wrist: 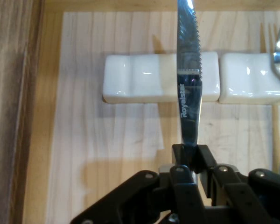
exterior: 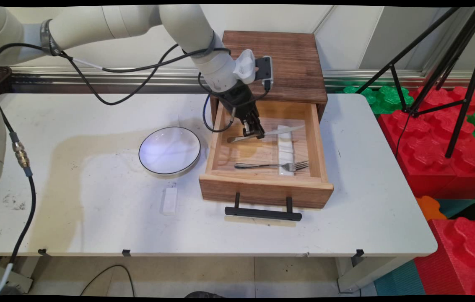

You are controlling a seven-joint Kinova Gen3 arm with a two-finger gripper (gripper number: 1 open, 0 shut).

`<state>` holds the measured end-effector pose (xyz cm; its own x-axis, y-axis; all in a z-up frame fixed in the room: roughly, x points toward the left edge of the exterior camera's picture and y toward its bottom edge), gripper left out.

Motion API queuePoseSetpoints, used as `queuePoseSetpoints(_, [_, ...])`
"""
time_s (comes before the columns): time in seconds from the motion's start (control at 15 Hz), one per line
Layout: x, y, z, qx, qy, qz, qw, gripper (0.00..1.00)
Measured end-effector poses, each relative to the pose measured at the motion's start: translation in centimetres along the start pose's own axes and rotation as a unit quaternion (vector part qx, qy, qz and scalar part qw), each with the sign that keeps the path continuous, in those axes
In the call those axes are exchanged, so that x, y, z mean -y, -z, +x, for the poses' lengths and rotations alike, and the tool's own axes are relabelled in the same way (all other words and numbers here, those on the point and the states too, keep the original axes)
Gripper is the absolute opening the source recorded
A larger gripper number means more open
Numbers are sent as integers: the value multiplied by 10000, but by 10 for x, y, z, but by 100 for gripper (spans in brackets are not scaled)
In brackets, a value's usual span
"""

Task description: Place the picked object into the drawer

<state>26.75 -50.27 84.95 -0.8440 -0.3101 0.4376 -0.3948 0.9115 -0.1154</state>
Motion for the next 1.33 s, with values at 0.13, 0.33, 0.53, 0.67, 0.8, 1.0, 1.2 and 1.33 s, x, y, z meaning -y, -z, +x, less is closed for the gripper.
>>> queuePoseSetpoints(0.13, [1, -6, 0, 9, -1, 6, 10000, 0])
queuePoseSetpoints(0.33, [3, -14, 0, 20, 2, 22, 10000, 0])
queuePoseSetpoints(0.53, [3, -22, 1, 27, -3, 26, 10000, 0])
queuePoseSetpoints(0.67, [3, -27, 2, 25, -5, 21, 10000, 0])
queuePoseSetpoints(0.8, [3, -30, 2, 29, -2, 20, 10000, 0])
queuePoseSetpoints(1.0, [4, -34, 3, 34, 6, 24, 10000, 100])
queuePoseSetpoints(1.2, [4, -38, 3, 35, 19, 41, 10000, 100])
queuePoseSetpoints(1.33, [4, -38, 2, 35, 38, 64, 10000, 100])
